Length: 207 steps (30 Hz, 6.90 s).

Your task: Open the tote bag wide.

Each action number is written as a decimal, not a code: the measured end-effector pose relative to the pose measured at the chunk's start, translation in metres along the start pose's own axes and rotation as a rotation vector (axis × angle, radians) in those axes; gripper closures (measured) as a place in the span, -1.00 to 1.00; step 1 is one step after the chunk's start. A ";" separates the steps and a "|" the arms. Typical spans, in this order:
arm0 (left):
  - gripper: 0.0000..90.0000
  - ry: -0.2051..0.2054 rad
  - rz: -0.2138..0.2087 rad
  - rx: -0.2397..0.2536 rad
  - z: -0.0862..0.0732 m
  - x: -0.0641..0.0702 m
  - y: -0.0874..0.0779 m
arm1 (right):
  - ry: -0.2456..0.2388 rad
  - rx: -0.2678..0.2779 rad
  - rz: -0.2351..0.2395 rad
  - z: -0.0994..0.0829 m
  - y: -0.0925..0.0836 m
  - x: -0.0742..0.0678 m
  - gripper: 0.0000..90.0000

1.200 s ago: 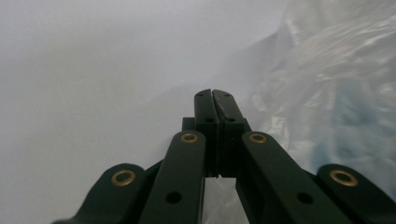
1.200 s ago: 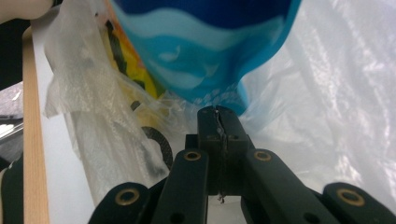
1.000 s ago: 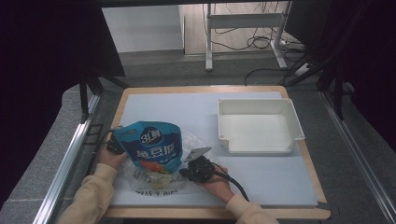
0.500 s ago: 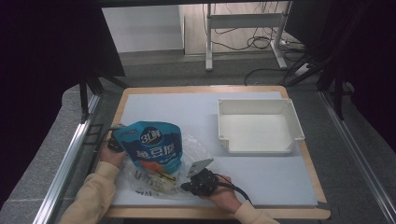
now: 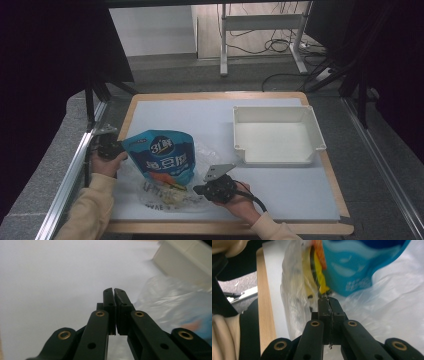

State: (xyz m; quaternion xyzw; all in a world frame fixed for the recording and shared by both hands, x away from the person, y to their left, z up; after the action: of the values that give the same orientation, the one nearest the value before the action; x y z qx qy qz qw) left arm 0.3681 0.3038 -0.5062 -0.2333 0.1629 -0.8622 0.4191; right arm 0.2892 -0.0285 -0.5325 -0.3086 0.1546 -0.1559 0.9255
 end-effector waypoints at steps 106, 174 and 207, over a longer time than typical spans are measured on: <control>1.00 0.183 -0.132 -0.174 -0.071 0.112 -0.021 | 0.209 -0.015 -0.212 0.047 0.059 0.091 0.97; 0.91 0.147 -0.040 0.005 -0.071 0.104 -0.072 | 0.172 0.179 -0.214 0.053 -0.030 0.063 0.95; -0.32 0.081 0.138 0.037 -0.102 0.076 -0.102 | 0.135 0.225 -0.172 0.030 -0.073 0.055 0.13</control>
State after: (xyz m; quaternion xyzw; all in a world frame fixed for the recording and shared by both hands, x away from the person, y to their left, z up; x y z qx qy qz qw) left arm 0.2059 0.3124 -0.5231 -0.1785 0.1795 -0.8429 0.4747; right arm 0.3359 -0.0897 -0.4750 -0.2037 0.1710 -0.2715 0.9250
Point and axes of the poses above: each handheld gripper's, and its own axes: y roughly forward along the jaws, z roughly out of its top, x roughly to its right, the point moved 4 cm from there along y, roughly forward along the jaws, and after that the axes turned 6 degrees about y, right-handed, at the moved point
